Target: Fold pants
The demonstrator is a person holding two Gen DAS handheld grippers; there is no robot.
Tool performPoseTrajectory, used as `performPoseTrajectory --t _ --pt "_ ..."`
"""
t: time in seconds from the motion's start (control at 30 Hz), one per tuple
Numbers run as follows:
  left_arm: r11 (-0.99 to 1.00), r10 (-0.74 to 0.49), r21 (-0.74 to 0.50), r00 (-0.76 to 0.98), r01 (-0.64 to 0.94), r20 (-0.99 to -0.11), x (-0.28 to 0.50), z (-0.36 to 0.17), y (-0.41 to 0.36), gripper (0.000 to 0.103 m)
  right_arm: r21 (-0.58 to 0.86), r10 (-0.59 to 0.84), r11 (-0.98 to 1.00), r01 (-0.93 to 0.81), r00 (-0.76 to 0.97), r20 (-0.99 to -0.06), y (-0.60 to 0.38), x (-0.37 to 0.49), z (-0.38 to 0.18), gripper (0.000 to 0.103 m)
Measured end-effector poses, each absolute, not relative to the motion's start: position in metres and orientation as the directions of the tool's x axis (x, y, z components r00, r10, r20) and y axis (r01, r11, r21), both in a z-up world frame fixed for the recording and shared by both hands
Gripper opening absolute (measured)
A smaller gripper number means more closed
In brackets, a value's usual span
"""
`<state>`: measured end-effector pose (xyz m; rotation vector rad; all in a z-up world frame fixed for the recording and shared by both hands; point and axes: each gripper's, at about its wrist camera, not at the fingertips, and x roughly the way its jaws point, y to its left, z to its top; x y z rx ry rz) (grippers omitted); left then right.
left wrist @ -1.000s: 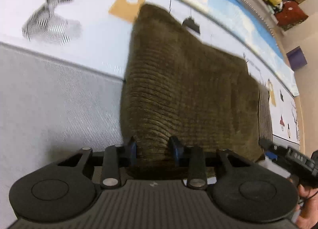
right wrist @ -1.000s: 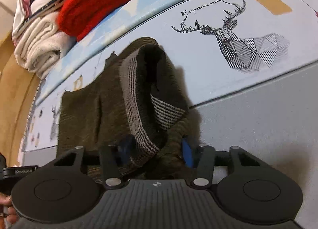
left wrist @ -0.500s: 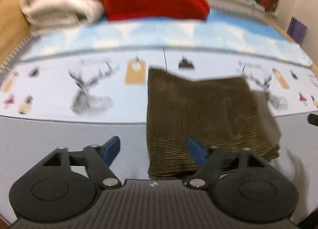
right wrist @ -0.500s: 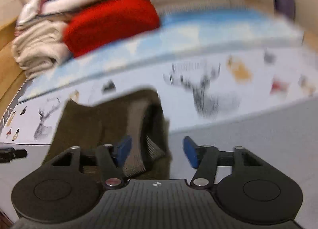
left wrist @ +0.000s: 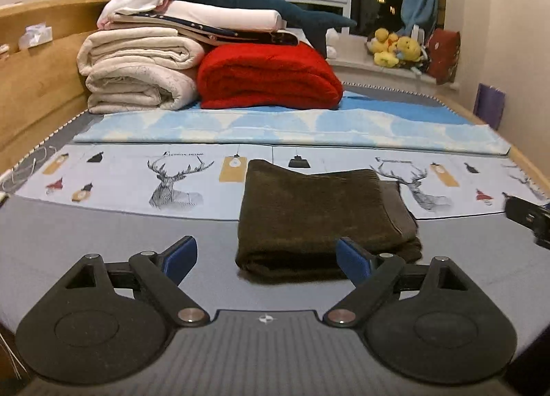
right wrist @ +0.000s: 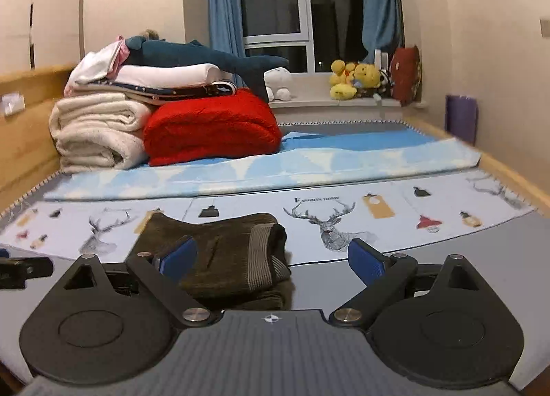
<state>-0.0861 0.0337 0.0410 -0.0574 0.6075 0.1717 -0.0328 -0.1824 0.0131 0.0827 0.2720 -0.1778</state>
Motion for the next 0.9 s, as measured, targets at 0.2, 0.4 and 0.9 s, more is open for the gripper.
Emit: performPoseTrajectory --t 0.2,0.4,0.9 --pt "0.983 0.161 0.023 0.791 -0.183 -0.590 -0.103 0.036 0.026 0.103 0.073 -0.166 0.978 0.198 0.936 -0.309 -0.172 -0.043 0.009 0.095" --pt "0.982 0.157 0.007 0.801 -0.187 -0.578 -0.101 0.017 0.035 0.103 0.052 -0.166 0.980 0.192 0.933 -0.319 -0.164 -0.047 0.007 0.095" --pt "0.981 0.153 0.001 0.763 -0.196 -0.628 -0.067 0.001 0.030 0.103 -0.014 -0.148 0.988 0.153 0.918 -0.368 -0.151 -0.017 -0.005 0.095"
